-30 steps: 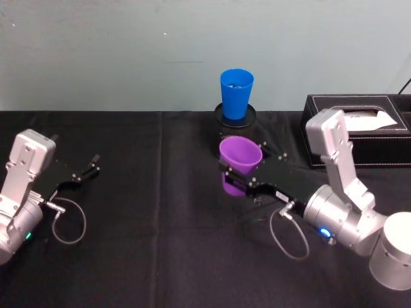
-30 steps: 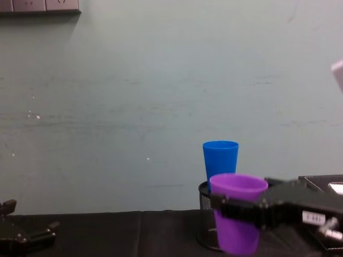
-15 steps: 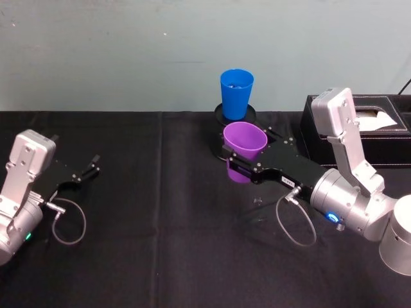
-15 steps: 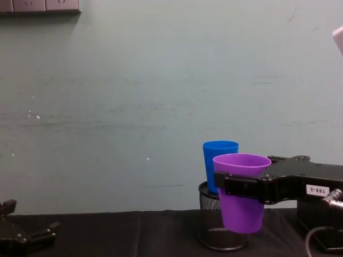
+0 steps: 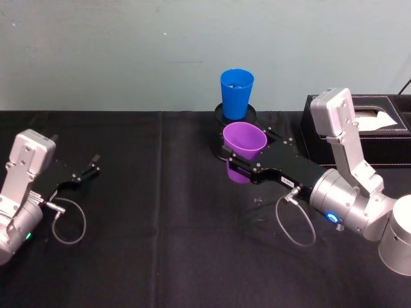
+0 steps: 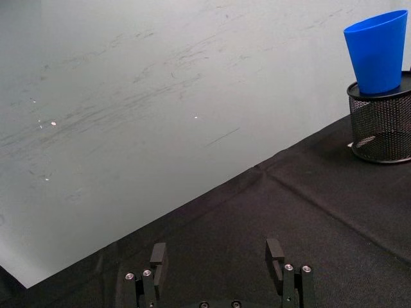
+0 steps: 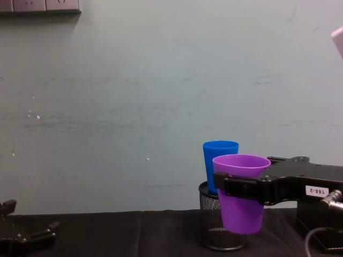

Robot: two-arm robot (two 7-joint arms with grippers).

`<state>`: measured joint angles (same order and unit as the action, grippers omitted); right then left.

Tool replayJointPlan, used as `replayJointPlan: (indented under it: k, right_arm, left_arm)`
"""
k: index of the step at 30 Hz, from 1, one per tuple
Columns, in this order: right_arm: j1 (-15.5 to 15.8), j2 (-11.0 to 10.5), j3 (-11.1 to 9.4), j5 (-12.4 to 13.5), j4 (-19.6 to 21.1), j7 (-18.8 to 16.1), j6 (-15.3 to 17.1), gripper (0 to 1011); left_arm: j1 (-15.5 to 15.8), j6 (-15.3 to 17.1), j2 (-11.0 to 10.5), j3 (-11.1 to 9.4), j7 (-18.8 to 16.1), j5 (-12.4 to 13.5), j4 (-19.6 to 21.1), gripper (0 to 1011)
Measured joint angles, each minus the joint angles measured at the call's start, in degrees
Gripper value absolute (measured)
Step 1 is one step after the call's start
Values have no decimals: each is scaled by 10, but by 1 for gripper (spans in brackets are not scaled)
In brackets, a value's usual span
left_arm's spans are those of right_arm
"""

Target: Pick up one cup with a gripper and tap it against the other cup.

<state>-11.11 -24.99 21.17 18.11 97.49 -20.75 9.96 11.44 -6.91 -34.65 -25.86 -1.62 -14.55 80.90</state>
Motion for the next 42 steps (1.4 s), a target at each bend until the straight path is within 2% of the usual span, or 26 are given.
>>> replayJointPlan:
  k: [42]
  right_arm:
    - [-1, 0, 1, 0, -1, 1, -1, 721]
  left_arm:
    - [0, 0, 0, 0, 0, 0, 0, 1000]
